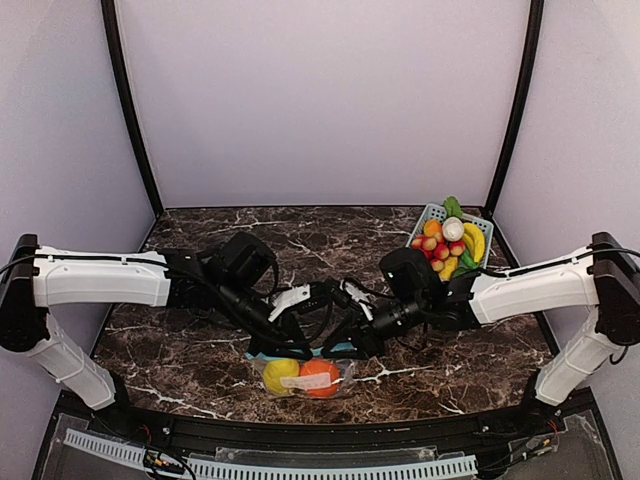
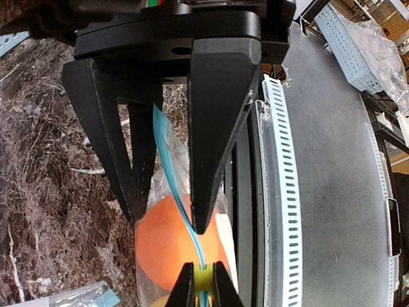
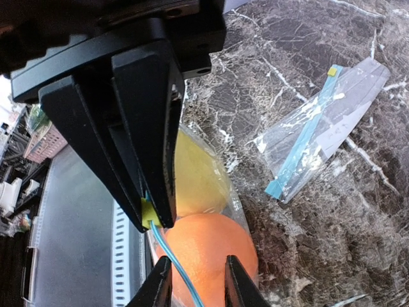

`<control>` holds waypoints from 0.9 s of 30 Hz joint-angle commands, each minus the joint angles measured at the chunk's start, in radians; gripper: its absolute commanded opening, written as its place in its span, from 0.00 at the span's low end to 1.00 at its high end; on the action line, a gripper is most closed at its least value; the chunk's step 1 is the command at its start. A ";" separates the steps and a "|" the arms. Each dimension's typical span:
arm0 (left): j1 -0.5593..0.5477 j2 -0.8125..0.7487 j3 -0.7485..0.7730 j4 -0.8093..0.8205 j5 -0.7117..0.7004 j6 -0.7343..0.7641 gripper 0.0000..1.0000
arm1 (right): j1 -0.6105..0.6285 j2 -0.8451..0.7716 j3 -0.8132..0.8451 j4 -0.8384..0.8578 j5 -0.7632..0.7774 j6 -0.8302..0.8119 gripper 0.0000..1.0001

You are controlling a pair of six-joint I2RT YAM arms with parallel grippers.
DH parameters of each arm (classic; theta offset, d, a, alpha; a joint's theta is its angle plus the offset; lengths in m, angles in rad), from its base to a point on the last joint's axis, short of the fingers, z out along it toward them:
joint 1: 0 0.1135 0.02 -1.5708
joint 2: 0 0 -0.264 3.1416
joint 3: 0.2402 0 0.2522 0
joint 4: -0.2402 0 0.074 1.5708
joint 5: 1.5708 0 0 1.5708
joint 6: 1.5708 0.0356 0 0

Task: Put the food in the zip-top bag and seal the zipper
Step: Pass from the left arm to the right

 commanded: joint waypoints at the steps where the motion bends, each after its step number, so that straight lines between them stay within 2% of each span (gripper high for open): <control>1: 0.009 -0.004 0.024 0.002 0.017 -0.025 0.01 | 0.009 0.011 0.018 0.013 -0.010 -0.018 0.18; 3: 0.011 -0.006 0.022 0.009 0.006 -0.040 0.04 | 0.009 0.001 0.010 0.019 -0.001 -0.018 0.01; 4: 0.011 -0.010 0.022 0.016 -0.003 -0.055 0.09 | 0.008 -0.006 0.004 0.028 0.006 -0.015 0.00; 5: 0.015 -0.013 0.020 0.029 -0.030 -0.068 0.21 | 0.008 -0.015 -0.005 0.039 0.011 -0.010 0.00; 6: 0.016 -0.023 0.010 0.039 -0.043 -0.097 0.28 | 0.006 -0.024 -0.012 0.058 0.013 -0.005 0.00; 7: 0.020 -0.030 0.002 0.068 -0.064 -0.114 0.44 | 0.003 -0.034 -0.021 0.074 0.012 0.003 0.00; 8: 0.023 -0.052 -0.022 0.085 -0.073 -0.146 0.51 | 0.000 -0.042 -0.029 0.089 0.007 0.011 0.00; 9: 0.026 -0.068 -0.037 0.131 -0.087 -0.169 0.67 | -0.004 -0.050 -0.038 0.106 -0.001 0.019 0.00; 11: 0.036 -0.125 -0.099 0.219 -0.117 -0.231 0.85 | -0.015 -0.062 -0.052 0.135 -0.024 0.036 0.00; 13: 0.050 -0.192 -0.170 0.297 -0.134 -0.288 0.95 | -0.025 -0.071 -0.060 0.153 -0.045 0.048 0.00; 15: 0.074 -0.261 -0.258 0.353 -0.141 -0.341 0.98 | -0.034 -0.074 -0.067 0.168 -0.068 0.057 0.00; 21: 0.168 -0.448 -0.434 0.410 -0.157 -0.445 0.99 | -0.054 -0.070 -0.059 0.180 -0.130 0.064 0.00; 27: 0.215 -0.489 -0.529 0.473 -0.143 -0.495 0.99 | -0.060 -0.067 -0.054 0.211 -0.187 0.088 0.00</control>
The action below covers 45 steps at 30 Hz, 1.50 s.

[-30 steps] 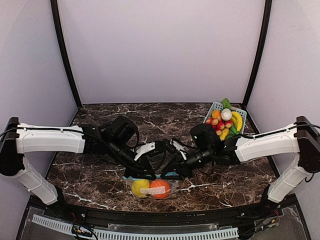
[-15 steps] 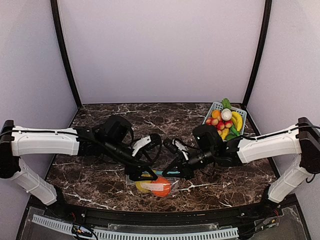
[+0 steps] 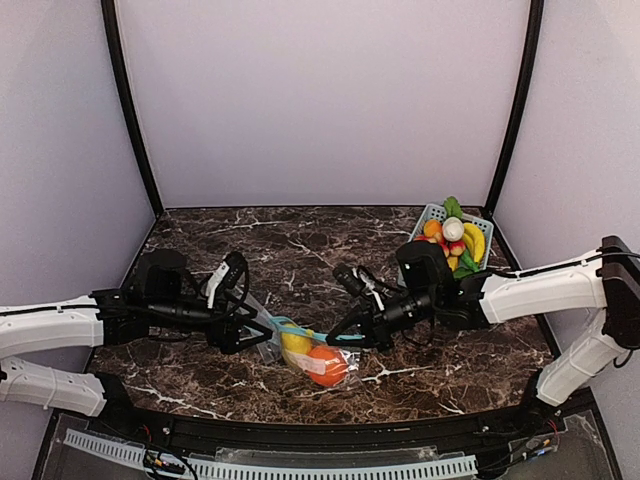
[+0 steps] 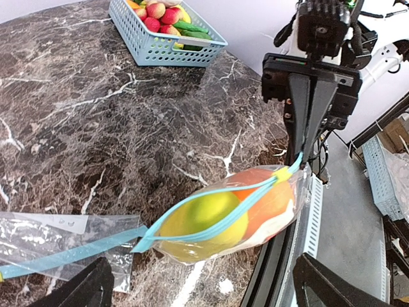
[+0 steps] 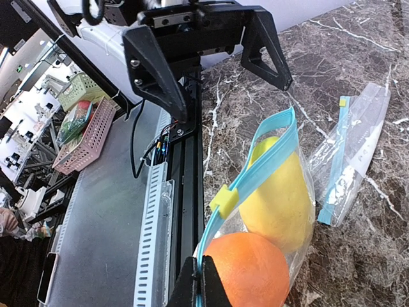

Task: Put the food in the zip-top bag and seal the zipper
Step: Pass from the left arm to the right, then pass from the right arm to the left

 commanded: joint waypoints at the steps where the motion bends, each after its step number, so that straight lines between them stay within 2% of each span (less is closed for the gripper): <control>1: 0.028 -0.015 -0.070 0.093 0.019 -0.072 0.99 | -0.008 -0.016 0.002 0.076 -0.079 0.031 0.00; 11: 0.037 -0.015 -0.105 0.291 0.216 -0.155 0.99 | -0.011 -0.053 0.016 0.106 -0.182 0.073 0.00; 23: 0.035 0.091 -0.011 0.368 0.388 -0.177 0.98 | -0.010 -0.092 0.065 0.042 -0.231 0.064 0.00; 26: 0.031 0.107 0.007 0.387 0.418 -0.182 0.87 | -0.011 -0.093 0.068 0.038 -0.236 0.066 0.00; 29: 0.028 0.125 0.015 0.411 0.440 -0.200 0.69 | -0.011 -0.092 0.069 0.035 -0.236 0.065 0.00; 31: 0.023 0.135 0.018 0.422 0.453 -0.206 0.60 | -0.011 -0.093 0.069 0.035 -0.236 0.066 0.00; 33: 0.019 0.143 0.020 0.425 0.455 -0.207 0.55 | -0.011 -0.092 0.071 0.034 -0.236 0.065 0.00; 34: 0.017 0.148 0.019 0.427 0.456 -0.208 0.55 | -0.011 -0.093 0.072 0.035 -0.236 0.064 0.00; 38: 0.001 0.165 0.019 0.432 0.461 -0.208 0.63 | -0.011 -0.091 0.075 0.036 -0.238 0.066 0.00; 40: -0.005 0.172 0.021 0.434 0.460 -0.207 0.60 | -0.011 -0.091 0.075 0.036 -0.238 0.065 0.00; 42: -0.010 0.177 0.021 0.436 0.460 -0.207 0.51 | -0.011 -0.092 0.075 0.036 -0.238 0.066 0.00; 45: -0.014 0.181 0.021 0.437 0.458 -0.207 0.42 | -0.011 -0.098 0.073 0.042 -0.236 0.070 0.00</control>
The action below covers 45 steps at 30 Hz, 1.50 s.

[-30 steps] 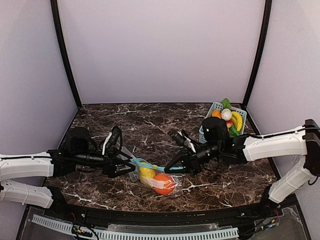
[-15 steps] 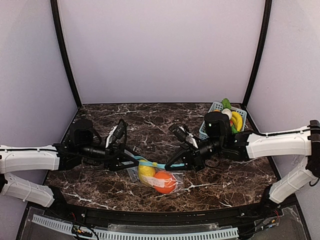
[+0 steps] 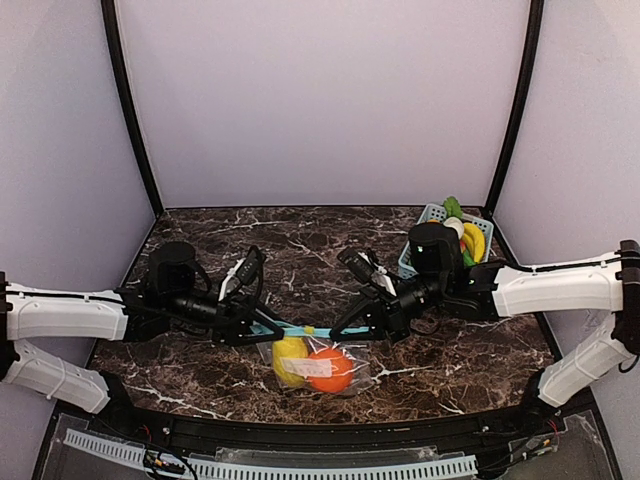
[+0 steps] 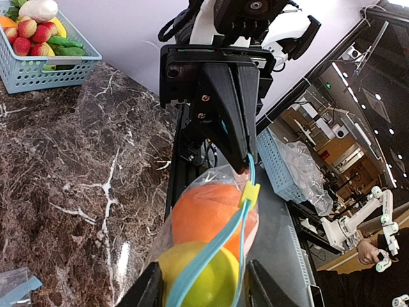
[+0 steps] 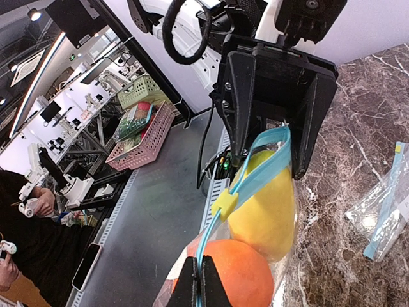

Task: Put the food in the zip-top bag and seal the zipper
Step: Pass from the right arm to the left

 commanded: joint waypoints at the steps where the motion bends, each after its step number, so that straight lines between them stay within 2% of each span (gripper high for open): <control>1: -0.009 0.001 0.023 0.022 0.018 0.005 0.37 | -0.008 -0.026 0.022 0.022 -0.013 0.007 0.00; 11: -0.014 -0.015 0.018 0.023 0.007 -0.009 0.02 | -0.020 -0.036 0.011 -0.022 0.070 -0.017 0.00; 15: -0.014 -0.030 0.015 0.002 -0.008 -0.002 0.01 | -0.029 -0.037 0.004 -0.046 0.135 -0.035 0.00; 20: -0.014 -0.054 0.020 -0.102 -0.066 0.060 0.01 | -0.029 -0.019 0.019 -0.124 0.254 -0.073 0.01; 23: -0.015 -0.071 0.024 -0.179 -0.142 0.118 0.01 | -0.029 -0.007 0.022 -0.154 0.309 -0.083 0.41; 24: -0.014 -0.077 0.027 -0.218 -0.154 0.146 0.01 | -0.029 -0.005 0.022 -0.153 0.314 -0.082 0.51; 26: -0.015 -0.075 0.033 -0.262 -0.178 0.178 0.01 | -0.027 0.002 0.024 -0.152 0.324 -0.081 0.64; 28: -0.019 -0.065 0.041 -0.293 -0.190 0.200 0.01 | -0.017 0.006 0.031 -0.160 0.346 -0.087 0.72; 33: -0.044 -0.013 0.080 -0.365 -0.226 0.225 0.01 | 0.039 0.033 0.078 -0.213 0.430 -0.119 0.78; 38: -0.062 0.003 0.095 -0.361 -0.244 0.229 0.01 | 0.124 0.078 0.114 -0.176 0.542 -0.090 0.84; 45: -0.063 0.022 0.101 -0.353 -0.233 0.222 0.01 | 0.200 0.193 0.174 -0.132 0.632 -0.097 0.85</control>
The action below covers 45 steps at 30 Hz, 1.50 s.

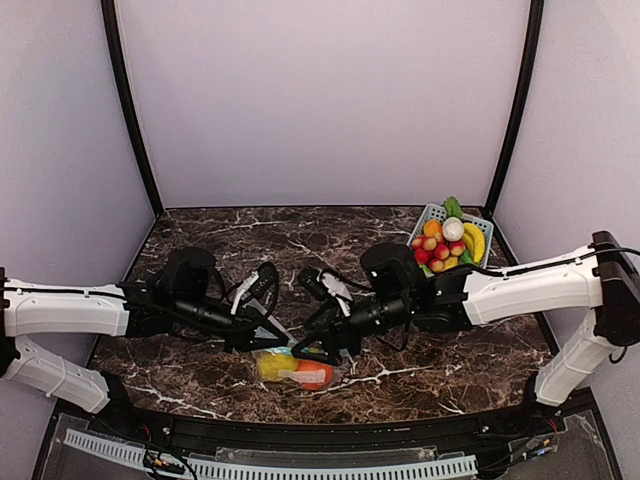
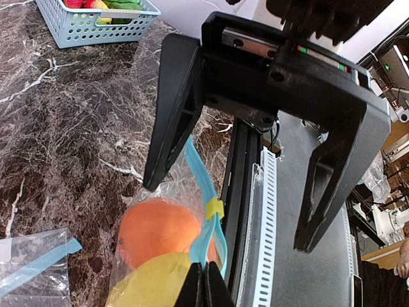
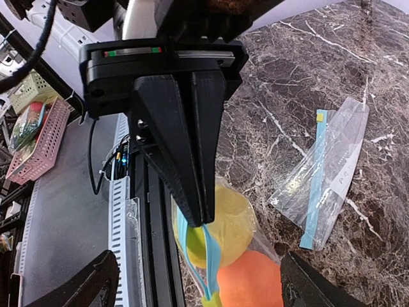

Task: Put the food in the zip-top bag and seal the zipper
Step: Pass from the right arm to the left, then pass from the left arm to the right

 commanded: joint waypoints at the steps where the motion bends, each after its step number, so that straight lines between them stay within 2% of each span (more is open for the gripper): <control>1: -0.005 0.012 0.028 -0.007 0.006 0.011 0.01 | 0.046 0.085 0.062 0.045 0.106 -0.013 0.85; 6: -0.006 0.014 0.023 0.006 0.003 -0.002 0.01 | 0.079 0.154 0.087 0.089 0.152 -0.009 0.81; 13: -0.007 0.023 0.022 0.017 -0.006 -0.011 0.01 | 0.108 0.211 0.121 0.119 0.176 -0.001 0.66; 16: -0.007 0.025 0.023 0.014 -0.009 -0.009 0.01 | 0.115 0.221 0.120 0.122 0.187 0.008 0.54; 21: -0.008 0.026 0.024 0.013 -0.017 -0.005 0.01 | 0.118 0.226 0.109 0.101 0.208 0.016 0.24; 27: -0.008 0.027 0.027 0.011 -0.024 -0.001 0.01 | 0.124 0.227 0.089 0.062 0.241 0.005 0.01; 34: -0.008 0.030 0.026 0.013 -0.018 -0.011 0.02 | 0.126 0.207 0.063 0.061 0.262 0.010 0.00; 36: -0.008 0.026 0.025 0.016 -0.011 -0.022 0.25 | 0.126 0.191 0.051 0.079 0.255 0.015 0.00; 37: -0.008 0.019 0.023 0.017 -0.011 -0.024 0.47 | 0.126 0.186 0.046 0.086 0.251 0.019 0.00; 38: -0.008 0.014 0.018 0.017 -0.013 -0.027 0.57 | 0.125 0.178 0.042 0.090 0.248 0.021 0.00; 39: -0.008 0.000 0.006 0.019 -0.017 -0.029 0.71 | 0.125 0.173 0.040 0.093 0.245 0.024 0.00; 41: -0.006 -0.025 -0.018 0.028 -0.032 -0.034 0.83 | 0.125 0.163 0.030 0.102 0.245 0.030 0.00; 45: -0.007 -0.065 -0.074 0.046 -0.048 -0.050 0.92 | 0.119 0.145 0.010 0.133 0.227 0.048 0.00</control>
